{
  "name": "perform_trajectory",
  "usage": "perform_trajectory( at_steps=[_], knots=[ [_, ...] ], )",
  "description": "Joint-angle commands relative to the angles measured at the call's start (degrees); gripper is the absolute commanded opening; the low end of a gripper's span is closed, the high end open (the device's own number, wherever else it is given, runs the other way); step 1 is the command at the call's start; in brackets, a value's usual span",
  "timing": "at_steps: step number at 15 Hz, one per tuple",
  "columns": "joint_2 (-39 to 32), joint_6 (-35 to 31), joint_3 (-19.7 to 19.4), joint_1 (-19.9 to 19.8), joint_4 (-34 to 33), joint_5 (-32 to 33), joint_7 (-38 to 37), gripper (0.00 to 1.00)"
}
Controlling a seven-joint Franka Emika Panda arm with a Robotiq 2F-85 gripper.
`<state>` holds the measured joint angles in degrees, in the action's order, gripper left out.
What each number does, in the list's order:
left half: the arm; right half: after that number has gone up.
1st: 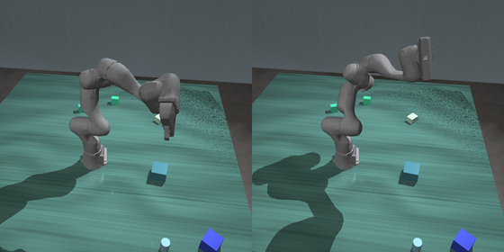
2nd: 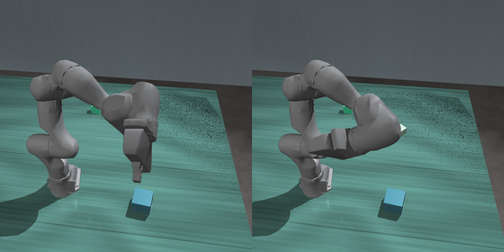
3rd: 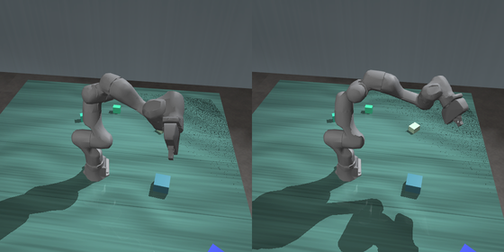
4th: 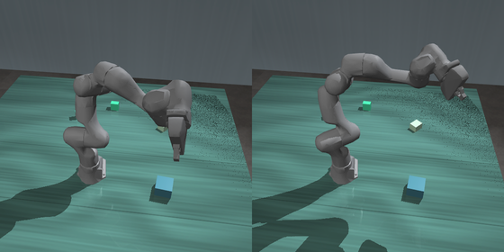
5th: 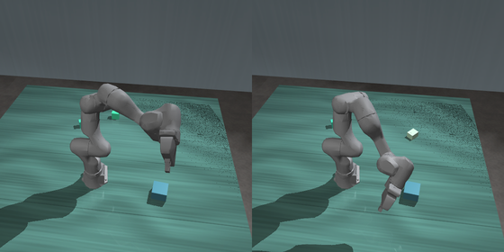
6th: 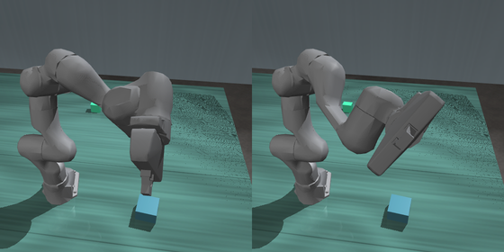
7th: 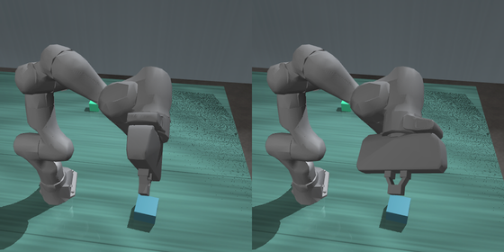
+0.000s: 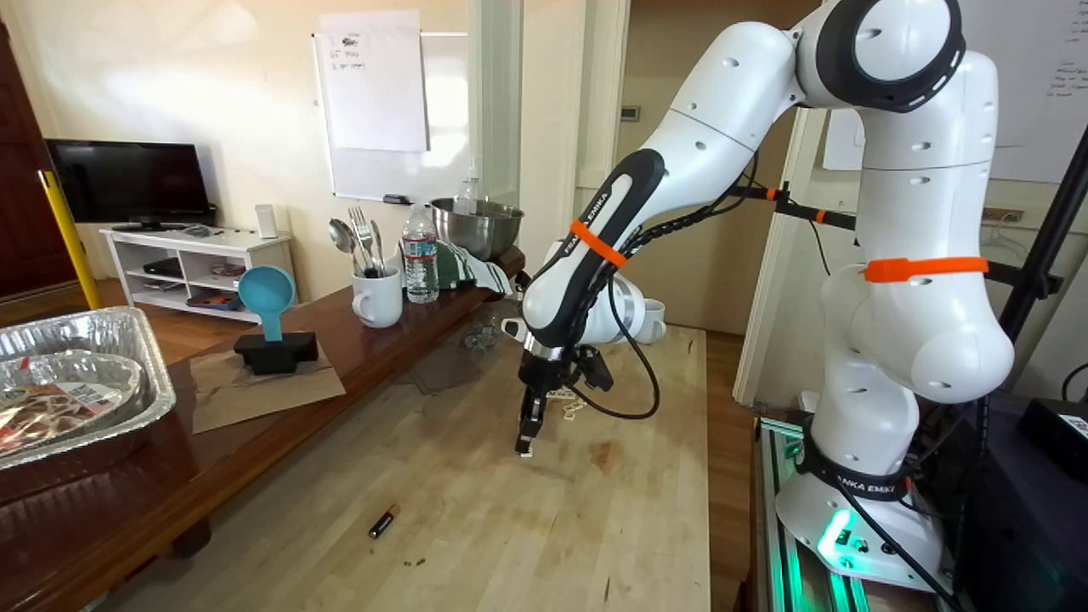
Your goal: Add one more block to the straight row
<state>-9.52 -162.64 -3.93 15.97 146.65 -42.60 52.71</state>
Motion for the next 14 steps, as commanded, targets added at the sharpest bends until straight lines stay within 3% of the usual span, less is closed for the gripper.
perform_trajectory(
  at_steps=[1, 14],
  knots=[
    [-6.9, -1.1, 0.0, -0.5, -2.0, -0.8, 0.6, 0.0],
    [-7.3, -1.4, -0.2, -1.0, -2.4, -1.0, 1.4, 0.0]
  ],
)
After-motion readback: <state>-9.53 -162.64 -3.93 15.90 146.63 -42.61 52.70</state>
